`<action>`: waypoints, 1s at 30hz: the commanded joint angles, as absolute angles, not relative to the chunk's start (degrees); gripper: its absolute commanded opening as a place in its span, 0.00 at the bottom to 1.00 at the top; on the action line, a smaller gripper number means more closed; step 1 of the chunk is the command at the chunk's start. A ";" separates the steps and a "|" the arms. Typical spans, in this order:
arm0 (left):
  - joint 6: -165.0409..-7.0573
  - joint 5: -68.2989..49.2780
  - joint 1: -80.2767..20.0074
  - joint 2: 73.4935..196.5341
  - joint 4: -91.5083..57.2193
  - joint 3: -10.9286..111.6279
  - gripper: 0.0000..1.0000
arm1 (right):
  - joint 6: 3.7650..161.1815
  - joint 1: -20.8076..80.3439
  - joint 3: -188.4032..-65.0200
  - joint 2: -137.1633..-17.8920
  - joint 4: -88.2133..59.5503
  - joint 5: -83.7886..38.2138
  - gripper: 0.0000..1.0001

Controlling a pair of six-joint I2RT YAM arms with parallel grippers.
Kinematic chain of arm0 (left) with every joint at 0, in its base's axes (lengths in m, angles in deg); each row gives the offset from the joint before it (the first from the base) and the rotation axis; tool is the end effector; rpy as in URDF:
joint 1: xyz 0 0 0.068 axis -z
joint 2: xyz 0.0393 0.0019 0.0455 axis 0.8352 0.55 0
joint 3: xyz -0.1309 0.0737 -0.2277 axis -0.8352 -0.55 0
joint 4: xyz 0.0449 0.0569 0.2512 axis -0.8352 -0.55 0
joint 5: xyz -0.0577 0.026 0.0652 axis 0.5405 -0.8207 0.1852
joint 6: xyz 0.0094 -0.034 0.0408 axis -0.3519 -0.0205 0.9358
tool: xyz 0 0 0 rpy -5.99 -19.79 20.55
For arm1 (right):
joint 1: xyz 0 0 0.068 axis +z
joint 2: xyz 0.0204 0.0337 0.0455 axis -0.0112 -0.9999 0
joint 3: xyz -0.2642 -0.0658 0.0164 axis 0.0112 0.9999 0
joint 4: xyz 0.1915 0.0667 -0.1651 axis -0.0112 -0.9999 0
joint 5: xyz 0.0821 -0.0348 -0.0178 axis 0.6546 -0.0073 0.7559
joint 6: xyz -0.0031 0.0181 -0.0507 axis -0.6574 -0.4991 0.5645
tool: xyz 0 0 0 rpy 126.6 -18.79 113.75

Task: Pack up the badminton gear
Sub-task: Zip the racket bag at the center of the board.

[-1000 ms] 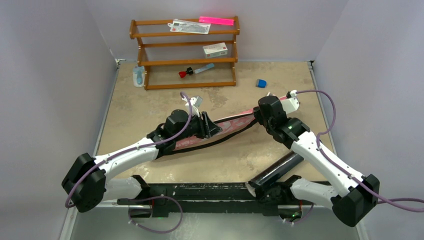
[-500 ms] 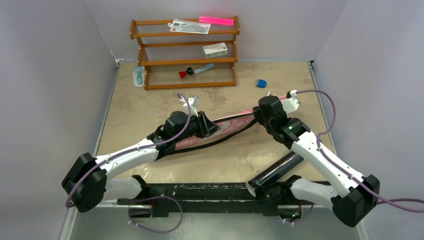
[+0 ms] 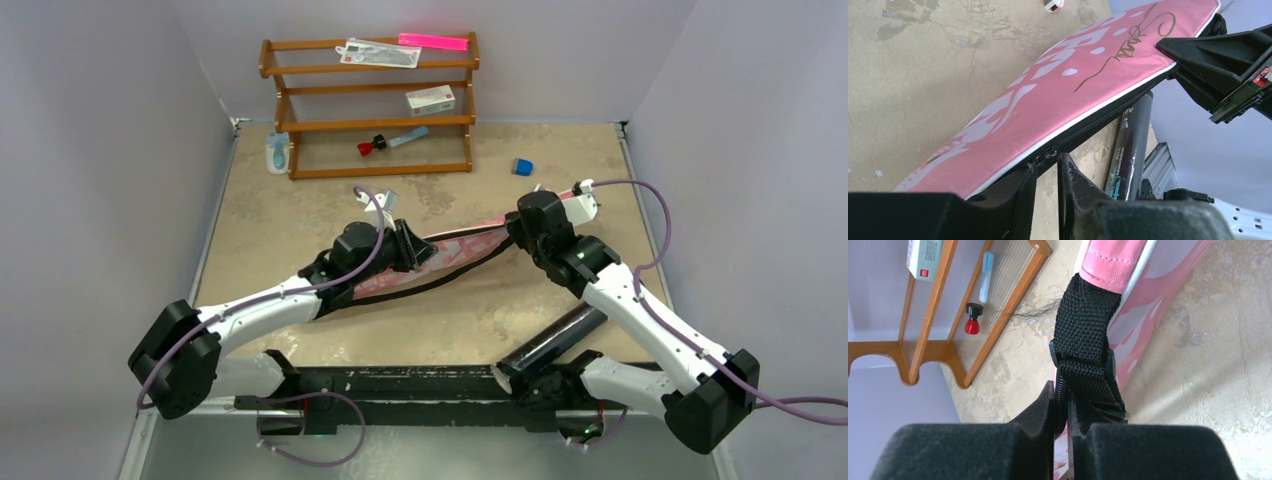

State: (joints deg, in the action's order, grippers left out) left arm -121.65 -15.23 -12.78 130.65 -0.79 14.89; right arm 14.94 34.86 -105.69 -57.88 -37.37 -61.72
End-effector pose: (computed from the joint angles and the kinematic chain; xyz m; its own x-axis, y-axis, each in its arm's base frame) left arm 0.1977 -0.1922 0.2445 -0.6643 -0.3780 -0.6448 0.3466 0.6086 -0.7138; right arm 0.2041 0.1166 0.3229 -0.2193 0.8459 -0.4861 0.3737 0.5331 0.7591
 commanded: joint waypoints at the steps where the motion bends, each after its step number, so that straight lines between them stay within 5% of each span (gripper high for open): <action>1: -122.48 -18.74 -13.36 131.62 3.55 15.56 0.17 | 15.37 34.92 -106.10 -55.77 -33.86 -60.54 0.00; 8: -123.47 -20.68 -13.39 132.98 5.66 16.06 0.00 | 15.64 34.92 -106.11 -55.77 -33.84 -59.94 0.00; 30: -109.36 -28.00 -16.48 137.19 -42.05 38.19 0.00 | 8.36 34.92 -116.59 -62.78 -54.17 -85.97 0.00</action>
